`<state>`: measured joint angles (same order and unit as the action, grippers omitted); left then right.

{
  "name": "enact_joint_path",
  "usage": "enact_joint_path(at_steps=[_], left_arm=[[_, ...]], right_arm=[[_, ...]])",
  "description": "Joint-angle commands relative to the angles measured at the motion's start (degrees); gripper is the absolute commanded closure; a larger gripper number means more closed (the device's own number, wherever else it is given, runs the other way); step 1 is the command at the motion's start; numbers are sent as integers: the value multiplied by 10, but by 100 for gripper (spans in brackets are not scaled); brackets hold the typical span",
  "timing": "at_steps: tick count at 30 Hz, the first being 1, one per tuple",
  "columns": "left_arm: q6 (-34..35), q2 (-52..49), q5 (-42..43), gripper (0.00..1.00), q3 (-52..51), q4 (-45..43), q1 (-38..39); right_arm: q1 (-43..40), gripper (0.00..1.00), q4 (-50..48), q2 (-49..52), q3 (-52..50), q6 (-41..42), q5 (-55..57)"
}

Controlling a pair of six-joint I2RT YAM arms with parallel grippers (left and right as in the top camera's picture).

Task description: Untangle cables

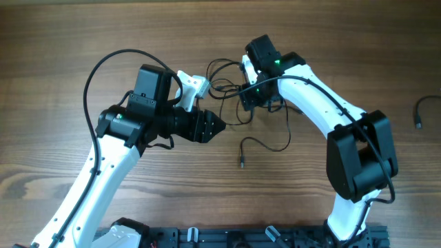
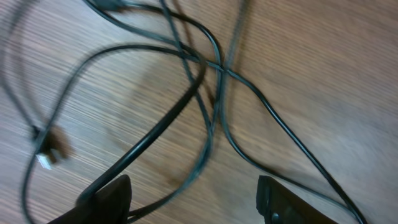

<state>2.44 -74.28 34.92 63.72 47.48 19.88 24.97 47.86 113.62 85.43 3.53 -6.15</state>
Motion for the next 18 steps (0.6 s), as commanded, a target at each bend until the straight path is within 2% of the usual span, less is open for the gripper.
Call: enact_joint_path(at_steps=[1,6,10,13,15,16,18], left_arm=[[-7,8,-5,32,5,2,2],[-7,8,-5,32,5,3,2],[-7,8,-5,32,5,5,2],[-7,8,-5,32,5,11,2],[-7,8,-5,32,5,14,2],[-7,8,-5,32,5,16,2],[-7,8,-5,32,5,14,2]], right_arm=[[2,32,-22,5,1,5,-47],[2,31,-35,1,42,133,-49],[8,33,-37,3,41,255,-106],[23,34,-40,6,40,284,-104],[28,43,-57,6,28,284,-99],[28,55,-67,8,15,284,-90],[28,56,-101,21,-25,258,-87]])
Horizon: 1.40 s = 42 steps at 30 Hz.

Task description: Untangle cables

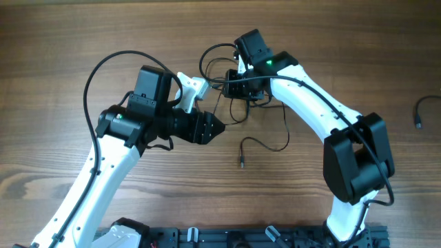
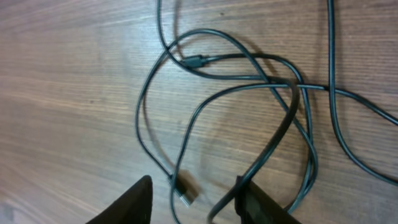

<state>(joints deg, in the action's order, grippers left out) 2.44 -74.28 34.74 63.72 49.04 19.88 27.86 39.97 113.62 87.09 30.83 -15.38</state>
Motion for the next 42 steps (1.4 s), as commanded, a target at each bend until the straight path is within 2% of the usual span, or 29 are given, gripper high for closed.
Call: enact_joint_path(at_steps=[1,5,6,7,10,13,14,16,18,24,26,27,32,37,41,42], left_arm=[[-7,8,-3,32,5,-2,2],[-7,8,-3,32,5,-2,2],[-7,8,-3,32,5,-2,2],[-7,8,-3,32,5,0,2],[-7,8,-3,32,5,0,2],[-7,8,-3,33,5,-4,2],[-7,8,3,37,5,-11,3],[-7,8,19,41,5,-28,3],[-4,8,19,42,5,-58,3],[18,1,20,36,5,-211,13],[19,-1,33,41,5,-255,42],[19,-1,38,41,5,-275,62],[28,-30,34,41,5,-337,131],[85,-118,34,43,5,-376,138],[109,-148,33,29,5,-419,140],[119,-148,33,29,5,-433,141]], right_arm=[[-1,56,-43,27,-63,-40,7],[-1,56,-48,33,-79,-69,20],[-1,90,-45,32,-79,-71,20],[-1,96,-40,30,-78,-85,16],[-2,96,71,3,9,-135,59],[-2,96,191,-43,161,-189,122],[-2,96,231,-68,240,-228,123],[-2,96,266,-96,318,-235,122],[-1,96,288,-129,371,-233,113],[-1,96,306,-198,373,-233,77],[-1,96,309,-204,373,-233,65],[-1,96,309,-204,373,-233,63],[-1,96,315,-205,373,-233,64],[-1,96,326,-205,373,-234,64],[-1,96,336,-205,373,-249,68],[-1,96,339,-205,373,-248,68]])
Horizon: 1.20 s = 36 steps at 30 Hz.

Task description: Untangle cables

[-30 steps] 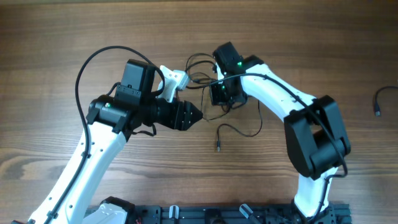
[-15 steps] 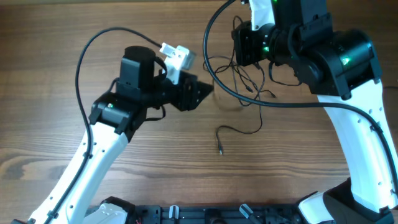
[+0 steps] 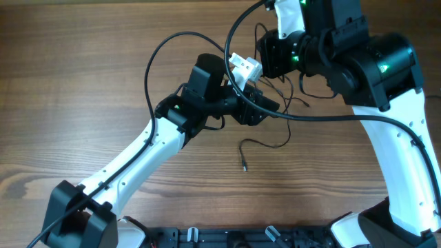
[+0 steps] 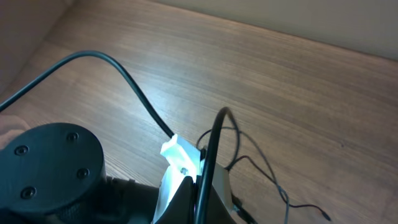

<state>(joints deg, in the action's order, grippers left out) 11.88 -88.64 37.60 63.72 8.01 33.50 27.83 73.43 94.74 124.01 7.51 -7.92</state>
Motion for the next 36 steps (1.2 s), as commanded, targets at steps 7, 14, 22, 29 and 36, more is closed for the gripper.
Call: enact_joint_path(at_steps=[7,14,22,29,36], left_arm=[[33,-4,-100,96,4,36,5],[-27,-4,-353,96,-76,228,-17],[-27,-4,-364,96,-174,227,-238],[-27,-4,-348,96,-214,216,-437],[-27,-4,-292,96,-214,229,-445]], right_arm=[[-2,96,-14,-29,6,-11,157],[-125,96,-96,-131,129,32,217],[-280,96,-179,-212,147,61,348],[-283,96,-253,-151,147,81,416],[-492,96,-307,-20,146,134,153]])
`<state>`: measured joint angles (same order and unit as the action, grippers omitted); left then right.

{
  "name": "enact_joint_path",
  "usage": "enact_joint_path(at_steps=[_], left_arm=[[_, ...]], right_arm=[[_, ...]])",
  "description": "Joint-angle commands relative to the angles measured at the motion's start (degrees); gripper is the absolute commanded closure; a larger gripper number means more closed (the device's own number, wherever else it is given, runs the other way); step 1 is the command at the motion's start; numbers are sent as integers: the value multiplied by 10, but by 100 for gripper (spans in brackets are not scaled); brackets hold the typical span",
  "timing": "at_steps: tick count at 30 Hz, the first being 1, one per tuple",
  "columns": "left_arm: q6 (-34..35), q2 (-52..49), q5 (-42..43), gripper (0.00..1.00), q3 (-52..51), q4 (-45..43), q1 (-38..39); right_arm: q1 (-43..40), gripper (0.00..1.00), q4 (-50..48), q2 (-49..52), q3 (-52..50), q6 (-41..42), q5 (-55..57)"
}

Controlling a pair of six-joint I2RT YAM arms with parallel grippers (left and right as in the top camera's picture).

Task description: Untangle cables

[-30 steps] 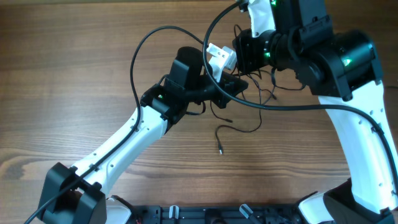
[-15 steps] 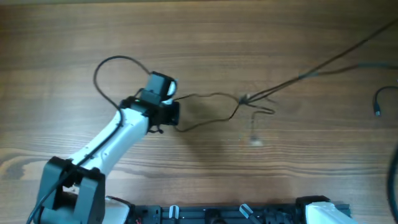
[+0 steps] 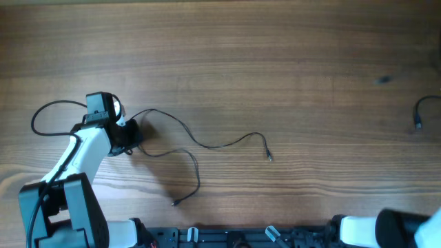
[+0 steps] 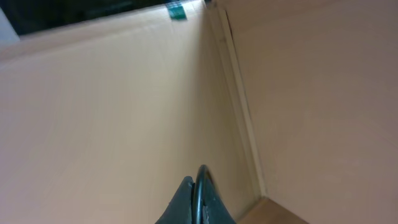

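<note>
Two thin black cables lie spread on the wooden table (image 3: 275, 69). One cable (image 3: 220, 145) runs right to a plug near the middle. The other cable (image 3: 195, 176) curves down to a plug at the front. Both reach my left gripper (image 3: 133, 138) at the left; whether its jaws are closed is unclear from above. My right gripper (image 4: 198, 186) is out of the overhead view. Its wrist camera faces a beige wall, and its fingers are shut on a loop of black cable (image 4: 200, 177).
A third black cable (image 3: 422, 114) curls at the table's far right edge. The left arm's own thick cable (image 3: 41, 120) loops out to its left. Part of the right arm's base (image 3: 386, 227) shows at the bottom right corner.
Both arms were high over the table's middle with the tangle hanging between them. Now the left gripper is low at the left, the cables lie spread out, and the right arm is out of the overhead view.
The right gripper stood open over the tangled cables at the back middle, the left gripper beside them. Then it stood further left over the tangle. Then both arms were raised, the right shut on a black cable. Now two cables lie apart.
</note>
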<state>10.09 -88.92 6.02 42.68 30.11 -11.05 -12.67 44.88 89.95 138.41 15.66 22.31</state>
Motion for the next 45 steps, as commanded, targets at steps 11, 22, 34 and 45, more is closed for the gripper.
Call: enact_joint_path(at_steps=[11,22,34,45], left_arm=[[-9,-1,56,96,-3,19,1],[-147,-1,244,96,-3,54,2],[-76,31,501,43,49,-177,154],[39,414,93,52,50,75,-38]], right_arm=[[-366,96,-56,147,-113,157,-356],[-312,0,342,227,-156,261,-436],[196,0,473,227,-155,-278,-433],[381,0,355,253,-349,-139,-326]])
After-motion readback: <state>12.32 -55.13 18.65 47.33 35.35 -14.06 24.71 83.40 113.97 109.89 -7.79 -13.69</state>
